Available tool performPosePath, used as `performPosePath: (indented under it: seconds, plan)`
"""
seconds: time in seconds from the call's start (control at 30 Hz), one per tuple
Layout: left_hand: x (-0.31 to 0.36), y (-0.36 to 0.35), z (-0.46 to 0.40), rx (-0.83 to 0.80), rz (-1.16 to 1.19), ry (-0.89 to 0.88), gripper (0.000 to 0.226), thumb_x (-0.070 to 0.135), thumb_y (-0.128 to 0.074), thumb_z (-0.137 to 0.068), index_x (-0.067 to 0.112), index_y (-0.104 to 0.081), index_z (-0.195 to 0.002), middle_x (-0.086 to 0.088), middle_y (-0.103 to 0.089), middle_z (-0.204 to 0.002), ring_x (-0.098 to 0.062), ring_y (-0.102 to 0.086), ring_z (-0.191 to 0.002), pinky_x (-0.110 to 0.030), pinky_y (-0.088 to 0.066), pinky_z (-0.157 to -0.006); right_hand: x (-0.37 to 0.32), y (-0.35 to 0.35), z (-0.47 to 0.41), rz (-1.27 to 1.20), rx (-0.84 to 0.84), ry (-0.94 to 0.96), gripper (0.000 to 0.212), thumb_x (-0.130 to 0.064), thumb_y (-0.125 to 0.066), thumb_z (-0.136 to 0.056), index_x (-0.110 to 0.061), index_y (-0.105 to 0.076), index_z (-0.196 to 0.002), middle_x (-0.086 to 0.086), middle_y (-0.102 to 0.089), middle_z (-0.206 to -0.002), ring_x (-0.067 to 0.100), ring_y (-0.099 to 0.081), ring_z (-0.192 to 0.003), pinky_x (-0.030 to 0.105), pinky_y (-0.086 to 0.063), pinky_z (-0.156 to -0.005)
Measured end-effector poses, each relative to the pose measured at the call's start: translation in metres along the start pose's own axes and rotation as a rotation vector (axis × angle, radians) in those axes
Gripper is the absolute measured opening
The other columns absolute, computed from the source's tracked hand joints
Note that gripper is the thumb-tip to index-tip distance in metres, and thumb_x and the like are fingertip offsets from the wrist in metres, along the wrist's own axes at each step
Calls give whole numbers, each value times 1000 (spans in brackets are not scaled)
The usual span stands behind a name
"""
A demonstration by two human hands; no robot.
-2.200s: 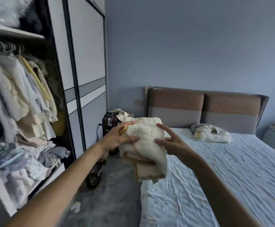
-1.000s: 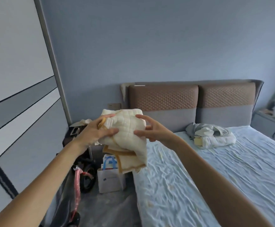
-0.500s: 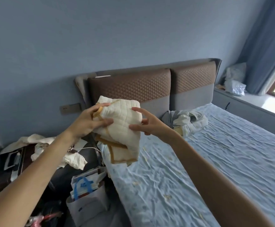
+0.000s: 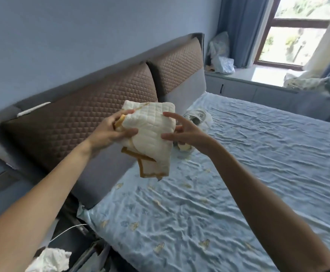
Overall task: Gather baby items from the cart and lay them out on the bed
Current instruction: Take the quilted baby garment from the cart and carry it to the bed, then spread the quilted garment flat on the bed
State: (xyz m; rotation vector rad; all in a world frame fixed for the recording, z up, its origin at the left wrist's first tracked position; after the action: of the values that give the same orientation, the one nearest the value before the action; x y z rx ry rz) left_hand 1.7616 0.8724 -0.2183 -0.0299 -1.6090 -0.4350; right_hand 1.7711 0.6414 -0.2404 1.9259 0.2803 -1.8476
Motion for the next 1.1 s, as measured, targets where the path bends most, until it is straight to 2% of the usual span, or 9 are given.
performPosePath:
  seconds: [0.17, 0.4, 0.6, 0.73, 0.83, 0.9, 1.0, 1.1]
  plan:
    - [-34, -12, -96, -165, -11, 20, 65, 23, -75, -76, 41, -47, -131, 11, -60, -122, -5, -63, -107, -20, -55, -76, 37, 44, -42, -28, 137, -101, 68, -7, -75, -79, -27, -43, -136, 0, -65, -84, -5, -59, -55, 8, -43, -48]
    - [-119, -78, -231, -420, -43, 2, 61, 11, -70, -81, 33, -46, -133, 9, -56, -127, -1, -61, -108, -19, -55, -77, 146, 108, -68, -95, 390, -260, 73, -5, -73, -80, -24, -39, -141, 4, -64, -95, -6, -59, -54, 9, -43, -47]
    - [-219, -125, -308, -436, -44, 34, 61, 23, -74, -73, 43, -51, -126, 23, -59, -118, 8, -60, -102, -11, -52, -75, 257, 140, -94, -144, 600, -309, 72, -4, -74, -79, -22, -41, -140, 13, -61, -103, -4, -57, -55, 11, -46, -55]
    - [-323, -168, -358, -513, -16, 119, 63, 13, -73, -78, 41, -50, -130, 13, -57, -125, 3, -60, -105, -17, -54, -81, 361, 154, -120, -142, 655, -349, 72, -3, -73, -80, -21, -40, -141, 14, -58, -108, -5, -56, -57, 11, -47, -60]
    - [-400, -211, -390, -534, 13, 176, 64, 6, -72, -79, 36, -50, -130, 12, -60, -121, 3, -62, -100, -18, -54, -80, 445, 167, -126, -171, 716, -407, 71, -2, -72, -80, -22, -40, -141, 14, -58, -115, 1, -59, -72, 9, -48, -60]
    - [-444, -245, -411, -553, 51, 211, 64, 3, -71, -79, 32, -49, -132, 10, -60, -119, 3, -62, -97, -16, -53, -77, 495, 183, -128, -182, 741, -452, 70, -5, -72, -81, -26, -42, -139, 15, -59, -116, 4, -58, -75, 7, -45, -57]
    - [-488, -299, -450, -600, 90, 226, 66, 1, -70, -81, 29, -46, -135, 11, -58, -118, 2, -61, -99, -16, -53, -76, 558, 222, -130, -182, 802, -488, 66, -6, -70, -83, -30, -43, -138, 13, -60, -112, 0, -57, -74, 4, -42, -52]
    - [-520, -348, -497, -676, 116, 213, 67, -3, -69, -80, 26, -44, -137, 5, -55, -124, -7, -59, -108, -23, -54, -85, 612, 271, -134, -118, 836, -505, 66, -7, -67, -86, -32, -41, -140, 16, -58, -125, 2, -57, -85, 3, -44, -55]
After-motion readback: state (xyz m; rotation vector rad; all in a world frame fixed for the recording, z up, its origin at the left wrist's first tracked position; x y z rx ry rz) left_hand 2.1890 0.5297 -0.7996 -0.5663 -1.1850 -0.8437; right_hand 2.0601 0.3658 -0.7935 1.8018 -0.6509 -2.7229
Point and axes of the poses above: each hand's wrist, its own z-axis away from the middle knuckle, its own y-axis out of the back of the hand, x = y × z, the point moved 5 cm from there along -z, towards the middle knuckle
